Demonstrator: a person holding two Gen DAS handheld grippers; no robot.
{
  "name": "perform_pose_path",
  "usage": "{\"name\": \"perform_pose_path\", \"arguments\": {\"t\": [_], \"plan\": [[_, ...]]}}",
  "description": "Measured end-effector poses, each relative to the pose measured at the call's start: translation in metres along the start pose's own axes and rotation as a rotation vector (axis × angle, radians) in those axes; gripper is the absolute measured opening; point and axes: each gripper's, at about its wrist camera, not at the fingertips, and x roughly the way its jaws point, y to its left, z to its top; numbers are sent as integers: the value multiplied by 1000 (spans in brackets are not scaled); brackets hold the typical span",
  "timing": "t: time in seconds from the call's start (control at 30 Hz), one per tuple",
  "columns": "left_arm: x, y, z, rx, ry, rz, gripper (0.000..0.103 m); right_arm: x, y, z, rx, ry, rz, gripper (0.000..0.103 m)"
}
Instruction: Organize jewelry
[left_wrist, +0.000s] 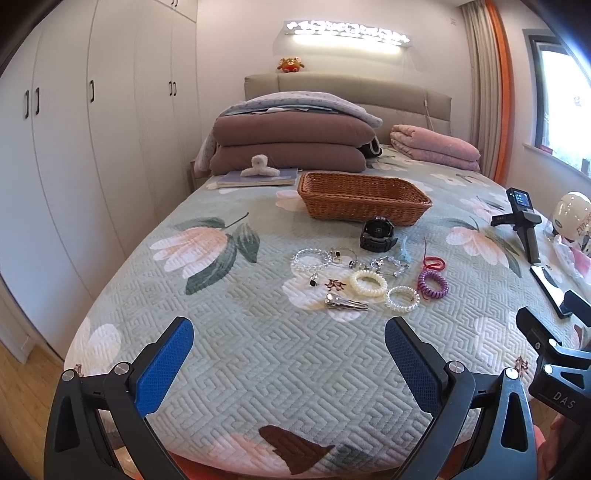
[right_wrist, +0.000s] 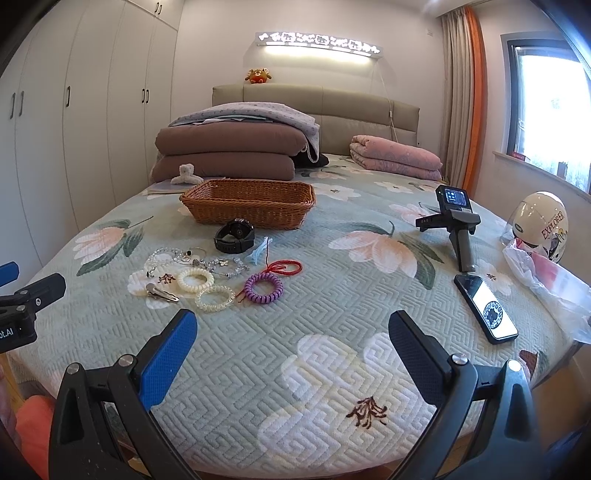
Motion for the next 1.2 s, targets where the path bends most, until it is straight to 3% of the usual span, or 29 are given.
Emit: {"name": "perform_pose_path", "arguments": {"t": [0.27,0.33,0.5,0.57,0.63,0.77,0.8,1.0,1.13,1.2], "plan": [[33,-8,-1,-8,42,-32,103,20,-7,2,16,6,31,103],[50,-10,0,-17,74,-55,103,33,-11,4,20,18,38,94],[94,-6,2,-71,143,-94,100,69,-20,16,44,35,39,88],[113,-2,2,-109,185,-115,94,83,-21,23,55,32,32,83],[135,4,1,-174,237,-144,91,102,-17,29,38,45,26,67],[166,1,-3,-252,308,-176,70,143,-13,32,42,107,28,48],[171,-3,-3,-271,305,-152,70,152,-14,32,56,121,34,44],[177,-20,2,-351,309,-144,70,182,-18,33,112,193,78,44],[181,-34,7,-339,308,-68,70,195,-13,30,94,241,108,44],[183,-46,7,-278,300,-14,68,201,-9,27,77,268,120,44]]}}
